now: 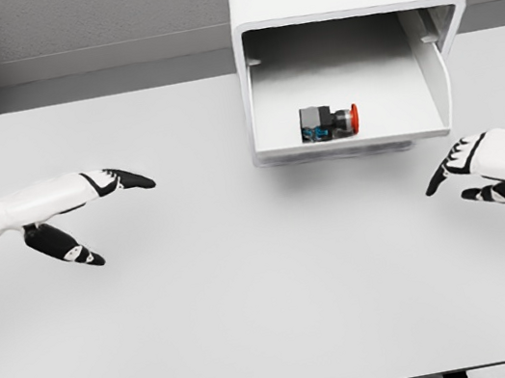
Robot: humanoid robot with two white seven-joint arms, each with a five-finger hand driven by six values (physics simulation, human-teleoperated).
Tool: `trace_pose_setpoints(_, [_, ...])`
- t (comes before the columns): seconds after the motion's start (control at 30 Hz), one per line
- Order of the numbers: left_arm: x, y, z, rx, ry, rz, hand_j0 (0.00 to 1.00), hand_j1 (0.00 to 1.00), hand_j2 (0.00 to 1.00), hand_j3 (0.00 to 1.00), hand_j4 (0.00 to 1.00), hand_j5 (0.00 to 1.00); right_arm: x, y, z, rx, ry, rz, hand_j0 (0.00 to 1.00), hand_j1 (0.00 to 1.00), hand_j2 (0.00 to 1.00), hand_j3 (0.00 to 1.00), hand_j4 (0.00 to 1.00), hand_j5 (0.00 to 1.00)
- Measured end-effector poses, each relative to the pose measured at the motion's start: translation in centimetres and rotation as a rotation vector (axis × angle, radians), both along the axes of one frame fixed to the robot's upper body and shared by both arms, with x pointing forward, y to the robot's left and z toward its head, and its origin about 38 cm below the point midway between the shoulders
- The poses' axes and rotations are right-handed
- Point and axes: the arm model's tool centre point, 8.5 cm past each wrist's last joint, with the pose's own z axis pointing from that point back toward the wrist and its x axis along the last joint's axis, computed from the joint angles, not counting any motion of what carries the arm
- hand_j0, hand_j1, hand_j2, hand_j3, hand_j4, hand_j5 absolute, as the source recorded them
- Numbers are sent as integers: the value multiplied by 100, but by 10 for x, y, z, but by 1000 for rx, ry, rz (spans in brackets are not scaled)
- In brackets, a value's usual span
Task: Slide open multi-storey tabletop storage cabinets and put open load switch and slide close multi-storey tabletop storage cabinets
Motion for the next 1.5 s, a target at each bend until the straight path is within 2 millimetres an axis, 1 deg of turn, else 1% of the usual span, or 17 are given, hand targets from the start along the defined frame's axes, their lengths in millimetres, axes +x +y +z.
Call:
trace_pose_setpoints(0.07, [7,-1,15,30,-74,3,100,100,100,100,100,100,0,2,-3,0,9,8,62,62,62,62,62,62])
trace_pose_setpoints(0.1, [8,-3,20,47,-100,-2,100,100,100,100,100,100,2,4,1,0,-3,12,62,62,62,62,62,62])
trace_pose_setpoints(0.17, [8,-5,24,69,-130,-11,100,100,100,100,100,100,8,8,8,0,-23,26,62,62,62,62,62,62])
trace_pose_setpoints(0.23, [7,-6,28,82,-147,-16,100,100,100,100,100,100,9,13,6,-1,-17,42,62,62,62,62,62,62])
trace_pose_setpoints(0.3, [7,-6,29,90,-156,-17,100,100,100,100,100,100,13,17,11,-2,-32,53,62,62,62,62,62,62])
trace_pose_setpoints(0.37, [7,-6,30,95,-161,-18,100,100,100,100,100,100,23,25,27,-5,-77,78,62,62,62,62,62,62])
trace_pose_setpoints(0.47, [7,-5,31,98,-164,-18,100,100,100,100,100,100,29,38,29,-11,-82,118,62,62,62,62,62,62])
trace_pose_setpoints(0.57, [7,-5,30,100,-164,-18,100,100,100,100,100,100,34,47,33,-15,-92,144,62,62,62,62,62,62])
trace_pose_setpoints(0.6, [7,-5,30,100,-164,-18,100,100,100,100,100,100,38,50,40,-17,-110,153,62,62,62,62,62,62])
trace_pose_setpoints(0.73, [7,-5,30,99,-164,-18,100,100,100,100,100,100,47,59,49,-19,-136,175,62,62,62,62,62,62])
trace_pose_setpoints(0.77, [7,-5,30,99,-163,-18,100,100,100,100,100,100,52,62,58,-19,-157,180,62,62,62,62,62,62])
trace_pose_setpoints(0.8, [7,-6,30,99,-164,-18,100,100,100,100,100,100,56,64,59,-20,-158,183,62,62,62,62,62,62])
trace_pose_setpoints(0.87, [7,-6,30,99,-164,-19,100,100,100,100,100,100,61,66,55,-20,-144,185,62,62,62,62,62,62])
trace_pose_setpoints(0.97, [7,-7,29,96,-163,-20,100,100,100,100,100,100,71,70,57,-18,-143,185,62,62,62,62,62,62])
trace_pose_setpoints(1.03, [7,-7,29,95,-163,-21,100,100,100,100,100,100,75,72,48,-14,-121,182,62,62,62,62,62,62])
trace_pose_setpoints(1.27, [7,-8,29,93,-162,-22,100,100,100,100,100,100,88,73,36,-22,-88,165,63,63,63,63,63,63])
trace_pose_setpoints(1.5, [7,-9,28,93,-161,-24,100,100,100,100,100,100,100,71,32,-19,-73,141,64,64,64,64,64,64])
